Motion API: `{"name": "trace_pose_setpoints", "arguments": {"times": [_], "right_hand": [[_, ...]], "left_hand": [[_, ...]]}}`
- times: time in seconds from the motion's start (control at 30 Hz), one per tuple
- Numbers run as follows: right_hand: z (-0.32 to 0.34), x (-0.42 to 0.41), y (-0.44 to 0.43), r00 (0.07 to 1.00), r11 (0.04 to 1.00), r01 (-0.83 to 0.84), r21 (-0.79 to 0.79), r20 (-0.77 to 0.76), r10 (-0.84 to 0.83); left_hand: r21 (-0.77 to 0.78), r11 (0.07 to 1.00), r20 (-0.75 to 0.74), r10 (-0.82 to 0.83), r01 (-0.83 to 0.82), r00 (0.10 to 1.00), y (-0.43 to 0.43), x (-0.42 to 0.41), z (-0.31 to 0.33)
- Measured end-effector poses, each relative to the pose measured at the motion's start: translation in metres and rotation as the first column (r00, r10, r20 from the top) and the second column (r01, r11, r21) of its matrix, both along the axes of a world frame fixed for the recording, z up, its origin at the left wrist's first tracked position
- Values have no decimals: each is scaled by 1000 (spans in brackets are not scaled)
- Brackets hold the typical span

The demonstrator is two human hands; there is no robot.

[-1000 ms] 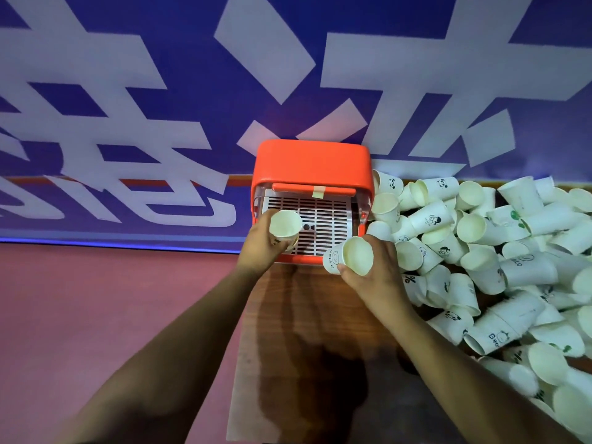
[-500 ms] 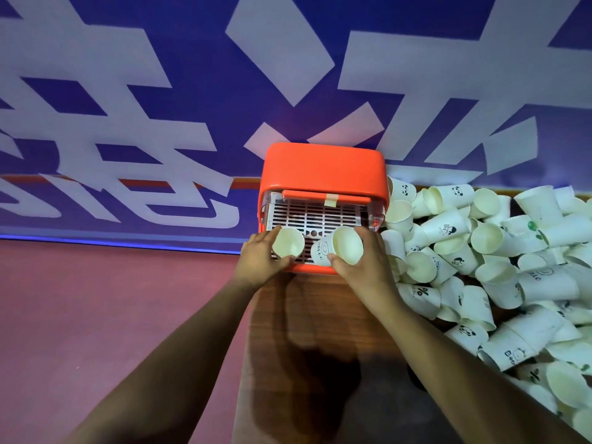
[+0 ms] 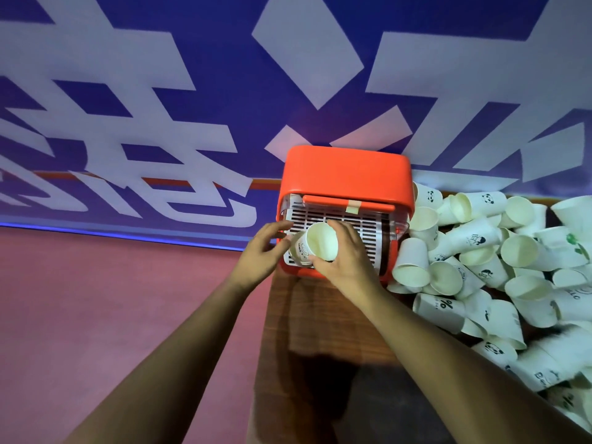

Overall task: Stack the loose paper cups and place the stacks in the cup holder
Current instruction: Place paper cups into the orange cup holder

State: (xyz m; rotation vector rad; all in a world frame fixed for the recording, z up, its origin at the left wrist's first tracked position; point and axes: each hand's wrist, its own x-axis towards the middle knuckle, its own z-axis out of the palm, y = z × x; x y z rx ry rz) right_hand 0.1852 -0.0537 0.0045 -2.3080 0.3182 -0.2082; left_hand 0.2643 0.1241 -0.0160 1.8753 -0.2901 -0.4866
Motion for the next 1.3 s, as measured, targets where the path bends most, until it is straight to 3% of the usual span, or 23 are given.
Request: {"name": "trace_pose_setpoints", "arguments": {"times": [0.1, 0.23, 0.47, 0.7, 0.97, 1.07, 1.2, 1.3], "right_hand": [[-3, 7, 3, 992, 996, -88, 21, -84, 89], [-10, 13, 2, 970, 986, -148, 73, -182, 159], [-21, 15, -2, 932, 983, -168, 79, -312, 185], [-24, 18, 7, 941, 991, -120, 54, -313, 131], [10, -72, -34, 973, 998, 66, 3, -221, -64], [23, -137, -75, 940, 974, 223, -44, -254, -227], [25, -213, -124, 905, 941, 298, -159, -265, -332], [23, -265, -155, 861, 904, 401, -146, -279, -426]], "left_hand": [[-23, 993, -66, -115, 114, 991, 0, 0, -2], [68, 979, 6, -194, 194, 981, 2, 0, -16], [231, 959, 181, -209, 165, 961, 3, -3, -29], [338, 936, 122, -144, 96, 982, 2, -7, -33], [335, 942, 104, -9, -27, 995, 5, -36, -2], [326, 943, 82, -96, 65, 992, -11, -68, 9], [306, 921, 59, -270, 240, 961, -50, -117, 9], [317, 865, -56, -392, 389, 918, -92, -163, 3]]}}
